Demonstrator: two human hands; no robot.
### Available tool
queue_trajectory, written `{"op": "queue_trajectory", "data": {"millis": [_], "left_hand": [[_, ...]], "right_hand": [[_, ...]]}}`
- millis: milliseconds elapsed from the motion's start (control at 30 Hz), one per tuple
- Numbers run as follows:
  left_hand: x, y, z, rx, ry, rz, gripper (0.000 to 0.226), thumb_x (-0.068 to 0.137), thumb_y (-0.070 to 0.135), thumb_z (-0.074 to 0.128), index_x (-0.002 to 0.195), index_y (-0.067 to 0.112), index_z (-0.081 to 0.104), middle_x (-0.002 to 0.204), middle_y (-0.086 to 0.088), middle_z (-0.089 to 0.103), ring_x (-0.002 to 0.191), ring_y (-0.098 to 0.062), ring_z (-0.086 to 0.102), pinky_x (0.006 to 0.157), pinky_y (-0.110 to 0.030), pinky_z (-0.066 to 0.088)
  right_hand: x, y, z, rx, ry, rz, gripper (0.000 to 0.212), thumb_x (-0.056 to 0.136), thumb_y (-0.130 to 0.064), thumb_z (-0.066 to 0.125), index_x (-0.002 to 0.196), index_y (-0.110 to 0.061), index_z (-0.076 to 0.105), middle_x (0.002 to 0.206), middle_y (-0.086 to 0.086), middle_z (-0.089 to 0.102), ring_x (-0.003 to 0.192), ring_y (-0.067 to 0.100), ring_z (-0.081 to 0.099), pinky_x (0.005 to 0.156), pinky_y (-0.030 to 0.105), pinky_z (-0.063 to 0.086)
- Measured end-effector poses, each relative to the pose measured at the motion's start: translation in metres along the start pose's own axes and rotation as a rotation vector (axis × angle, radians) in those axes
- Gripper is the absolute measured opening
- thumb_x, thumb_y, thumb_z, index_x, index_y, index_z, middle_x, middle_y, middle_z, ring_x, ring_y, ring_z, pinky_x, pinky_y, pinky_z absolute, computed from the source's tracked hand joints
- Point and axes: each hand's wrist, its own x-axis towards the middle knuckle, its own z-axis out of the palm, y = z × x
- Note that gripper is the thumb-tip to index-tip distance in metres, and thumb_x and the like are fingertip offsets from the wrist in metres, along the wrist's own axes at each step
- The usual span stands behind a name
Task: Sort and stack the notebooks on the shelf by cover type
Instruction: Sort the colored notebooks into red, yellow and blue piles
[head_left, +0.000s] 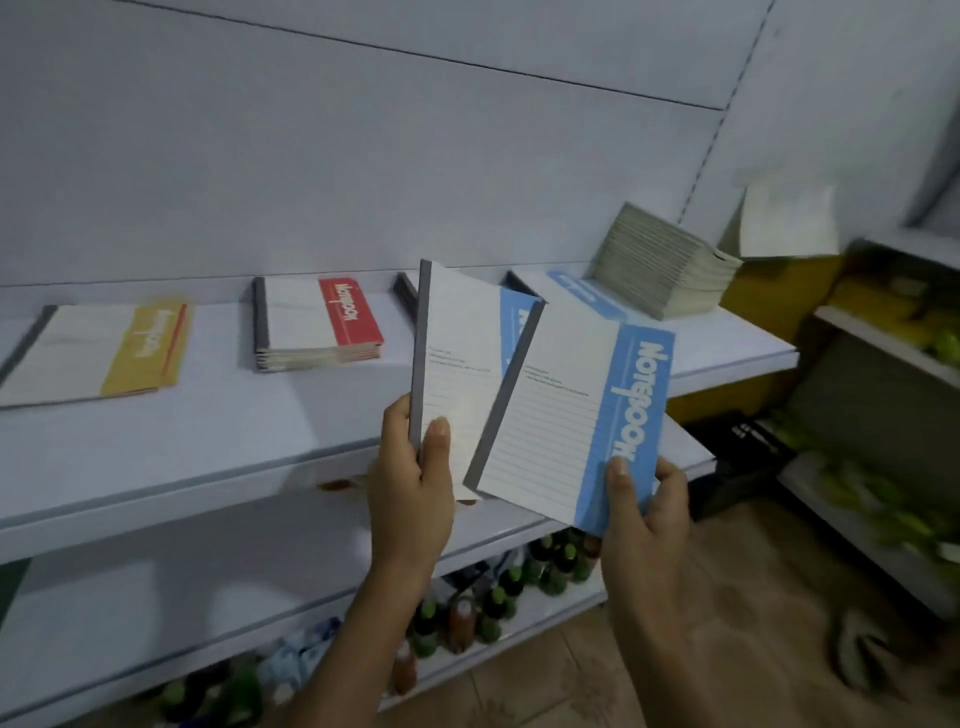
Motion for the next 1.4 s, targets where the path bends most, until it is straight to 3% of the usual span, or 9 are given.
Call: {"op": "queue_trajectory", "data": {"millis": [67, 200, 333, 433, 600, 833, 1033, 1200, 1400], "left_hand": [[-0.015, 0.004, 0.031, -0.062, -0.039, -0.042, 0.022, 0.098, 0.024, 0.048, 0.119, 0.029, 0.05, 0.102, 0.018, 0.063, 0.086, 0.008, 0.06, 0.068, -0.006, 0.045], [-0.037, 0.006, 0.078, -0.132, -0.088, -0.105, 0.022, 0.097, 0.024, 0.048, 0.119, 0.029, 0.049, 0.109, 0.02, 0.061, 0.097, 0.005, 0.06, 0.077, -0.013, 0.05], [-0.045, 0.003, 0.103, -0.119, -0.085, -0.113, 0.021, 0.097, 0.021, 0.049, 0.116, 0.028, 0.048, 0.104, 0.023, 0.059, 0.091, 0.012, 0.059, 0.071, -0.01, 0.051], [-0.038, -0.001, 0.116, -0.115, -0.108, -0.128, 0.02, 0.097, 0.024, 0.049, 0.115, 0.031, 0.047, 0.105, 0.022, 0.06, 0.092, 0.009, 0.06, 0.071, -0.012, 0.051], [-0.019, -0.009, 0.156, -0.145, -0.156, -0.151, 0.021, 0.097, 0.024, 0.05, 0.114, 0.036, 0.049, 0.105, 0.022, 0.061, 0.093, 0.011, 0.059, 0.07, -0.005, 0.046], [0.048, -0.026, 0.234, -0.219, -0.155, -0.207, 0.02, 0.096, 0.021, 0.051, 0.102, 0.04, 0.049, 0.095, 0.022, 0.062, 0.084, 0.014, 0.059, 0.061, -0.003, 0.044], [0.111, -0.04, 0.292, -0.295, -0.181, -0.242, 0.021, 0.095, 0.024, 0.053, 0.097, 0.045, 0.05, 0.093, 0.025, 0.066, 0.086, 0.009, 0.062, 0.069, -0.017, 0.047], [0.146, -0.05, 0.315, -0.298, -0.172, -0.229, 0.033, 0.087, 0.024, 0.065, 0.115, 0.031, 0.05, 0.107, 0.014, 0.067, 0.096, -0.002, 0.064, 0.081, -0.024, 0.051], [0.181, -0.059, 0.314, -0.188, -0.086, -0.216, 0.042, 0.09, 0.009, 0.059, 0.121, 0.027, 0.039, 0.093, 0.022, 0.064, 0.081, 0.01, 0.062, 0.065, -0.004, 0.046]], "right_hand": [[0.009, 0.006, -0.034, -0.036, -0.012, 0.017, 0.007, 0.094, -0.031, 0.051, 0.1, -0.031, 0.046, 0.101, -0.007, 0.06, 0.082, 0.003, 0.065, 0.062, 0.027, 0.056], [0.026, 0.015, -0.092, -0.082, 0.056, 0.03, 0.006, 0.097, -0.027, 0.05, 0.1, -0.031, 0.047, 0.099, -0.008, 0.059, 0.077, -0.002, 0.064, 0.053, 0.017, 0.052], [0.047, 0.021, -0.13, -0.024, 0.186, 0.12, 0.006, 0.097, -0.025, 0.051, 0.099, -0.029, 0.047, 0.098, -0.002, 0.059, 0.063, -0.003, 0.063, 0.042, 0.015, 0.046], [0.061, 0.026, -0.138, -0.016, 0.178, 0.1, 0.007, 0.096, -0.027, 0.053, 0.097, -0.033, 0.049, 0.099, -0.003, 0.061, 0.067, -0.001, 0.064, 0.045, 0.016, 0.048], [0.09, 0.039, -0.123, -0.041, -0.009, 0.074, 0.013, 0.094, -0.026, 0.055, 0.107, -0.025, 0.055, 0.102, -0.003, 0.065, 0.081, 0.009, 0.068, 0.06, 0.02, 0.055], [0.181, 0.052, -0.11, -0.07, -0.055, 0.101, 0.015, 0.092, -0.026, 0.057, 0.106, -0.022, 0.057, 0.088, -0.018, 0.069, 0.072, 0.005, 0.068, 0.052, 0.017, 0.052], [0.266, 0.065, -0.1, -0.09, -0.053, 0.144, 0.013, 0.09, -0.027, 0.061, 0.103, -0.022, 0.064, 0.094, -0.007, 0.072, 0.079, 0.015, 0.07, 0.059, 0.023, 0.053], [0.305, 0.086, -0.07, -0.07, -0.012, 0.12, 0.007, 0.09, -0.025, 0.063, 0.096, -0.027, 0.065, 0.091, -0.012, 0.071, 0.078, 0.01, 0.068, 0.056, 0.021, 0.051], [0.351, 0.092, -0.03, -0.03, -0.176, 0.164, 0.021, 0.087, -0.029, 0.064, 0.097, -0.048, 0.064, 0.092, -0.018, 0.071, 0.082, 0.007, 0.067, 0.064, 0.025, 0.051]]}}
